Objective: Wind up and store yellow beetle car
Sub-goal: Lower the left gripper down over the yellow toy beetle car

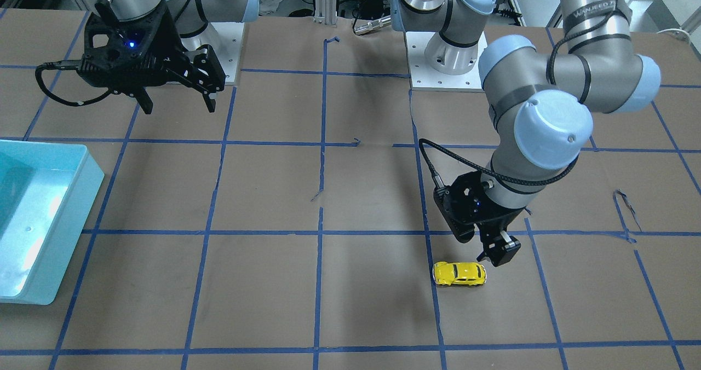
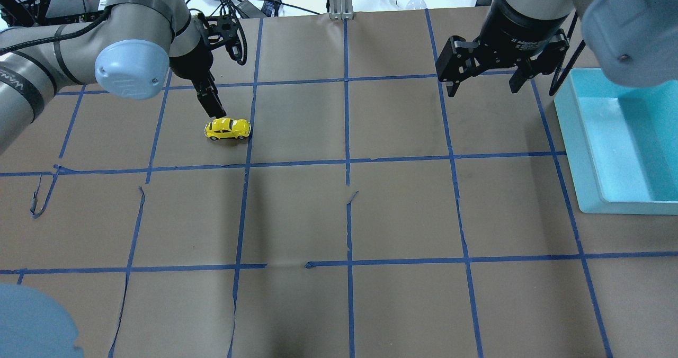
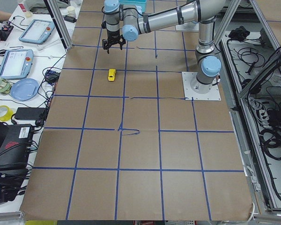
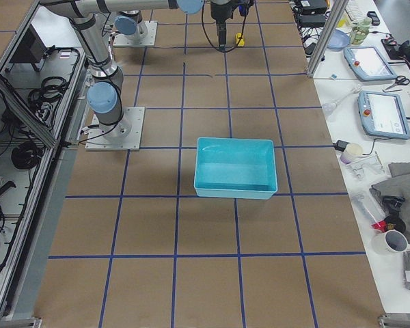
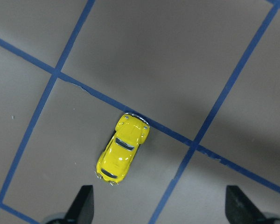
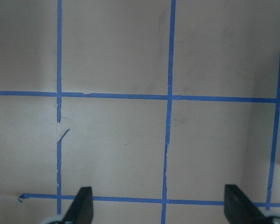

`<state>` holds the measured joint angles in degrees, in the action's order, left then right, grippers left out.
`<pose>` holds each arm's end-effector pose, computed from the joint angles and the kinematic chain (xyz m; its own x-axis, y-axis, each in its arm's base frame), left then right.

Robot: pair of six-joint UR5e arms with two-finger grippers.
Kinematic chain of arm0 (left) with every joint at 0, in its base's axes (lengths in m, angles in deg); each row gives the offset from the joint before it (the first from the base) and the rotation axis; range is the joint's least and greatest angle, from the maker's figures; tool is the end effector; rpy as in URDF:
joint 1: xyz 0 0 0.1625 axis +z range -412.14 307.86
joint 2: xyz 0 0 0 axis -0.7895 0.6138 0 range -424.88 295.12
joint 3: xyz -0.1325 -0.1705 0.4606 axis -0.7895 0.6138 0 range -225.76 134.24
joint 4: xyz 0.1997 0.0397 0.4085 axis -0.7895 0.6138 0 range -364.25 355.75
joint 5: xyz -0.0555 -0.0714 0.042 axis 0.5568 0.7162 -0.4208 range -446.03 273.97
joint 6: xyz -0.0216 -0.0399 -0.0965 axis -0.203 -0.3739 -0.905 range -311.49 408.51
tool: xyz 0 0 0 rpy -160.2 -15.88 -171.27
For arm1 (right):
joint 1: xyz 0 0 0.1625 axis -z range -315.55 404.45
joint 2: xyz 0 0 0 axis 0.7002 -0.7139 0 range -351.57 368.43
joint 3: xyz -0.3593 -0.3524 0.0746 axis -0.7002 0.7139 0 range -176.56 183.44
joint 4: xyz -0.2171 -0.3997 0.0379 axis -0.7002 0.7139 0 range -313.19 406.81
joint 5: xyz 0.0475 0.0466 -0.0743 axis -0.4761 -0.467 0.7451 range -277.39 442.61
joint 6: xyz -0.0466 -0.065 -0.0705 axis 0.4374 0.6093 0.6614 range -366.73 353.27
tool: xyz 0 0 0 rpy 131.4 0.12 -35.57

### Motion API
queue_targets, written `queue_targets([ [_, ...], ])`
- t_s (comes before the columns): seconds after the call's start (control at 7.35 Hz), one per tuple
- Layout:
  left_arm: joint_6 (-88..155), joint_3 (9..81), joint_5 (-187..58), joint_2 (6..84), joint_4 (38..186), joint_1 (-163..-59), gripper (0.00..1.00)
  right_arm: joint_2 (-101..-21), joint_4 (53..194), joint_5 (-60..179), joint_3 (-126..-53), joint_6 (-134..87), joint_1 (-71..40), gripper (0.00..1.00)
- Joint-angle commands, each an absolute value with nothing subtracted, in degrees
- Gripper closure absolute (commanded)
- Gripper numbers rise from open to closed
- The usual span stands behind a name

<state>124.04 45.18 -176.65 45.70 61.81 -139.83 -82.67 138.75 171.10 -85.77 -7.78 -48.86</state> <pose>-0.1043 -0.6938 0.3762 -0.2885 0.9565 -0.0436 0.9574 0.2888 -0.0001 0.1666 -0.5244 0.5858 -0.9988 -0.0411 -0.0274 -0.0392 0.9970 -0.0660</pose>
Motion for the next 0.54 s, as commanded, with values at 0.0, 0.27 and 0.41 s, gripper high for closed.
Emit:
queue_targets([
  [0.0, 133.84, 45.56, -176.82, 51.46, 56.59, -138.80, 0.00, -82.71, 138.75, 171.29, -85.77, -7.78, -48.89, 0.00],
  [0.27, 133.59, 45.47, -180.48, 55.42, 54.75, -138.88, 0.00, -82.63, 138.75, 171.38, -85.77, -7.78, -48.81, 0.00],
  [0.41, 133.59, 45.73, -181.56, 56.14, 54.12, -138.88, 0.00, -82.63, 138.75, 171.55, -85.77, -7.78, -48.81, 0.00],
])
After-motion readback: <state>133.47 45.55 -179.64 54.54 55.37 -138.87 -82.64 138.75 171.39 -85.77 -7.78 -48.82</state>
